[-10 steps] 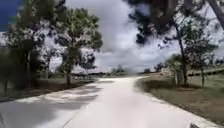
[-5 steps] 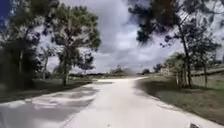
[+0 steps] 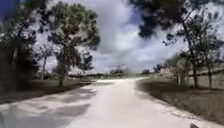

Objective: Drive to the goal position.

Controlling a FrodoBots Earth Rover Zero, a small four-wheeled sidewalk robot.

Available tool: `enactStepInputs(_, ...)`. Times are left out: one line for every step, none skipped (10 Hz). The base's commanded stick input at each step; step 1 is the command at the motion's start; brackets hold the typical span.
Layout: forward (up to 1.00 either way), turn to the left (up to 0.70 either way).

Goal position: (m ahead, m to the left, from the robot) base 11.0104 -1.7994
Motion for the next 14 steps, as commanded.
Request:
enactStepInputs(0.69,-0.07)
enactStepInputs(0.69,0.00)
enactStepInputs(0.69,0.01)
enactStepInputs(0.69,0.01)
enactStepInputs(0.69,0.01)
enactStepInputs(0.69,0.01)
enactStepInputs(0.69,0.01)
enactStepInputs(0.69,0.01)
enactStepInputs(0.69,0.01)
enactStepInputs(0.69,-0.01)
enactStepInputs(0.69,-0.12)
enactStepInputs(0.69,-0.14)
enactStepInputs(0.69,0.00)
enactStepInputs(0.69,0.01)
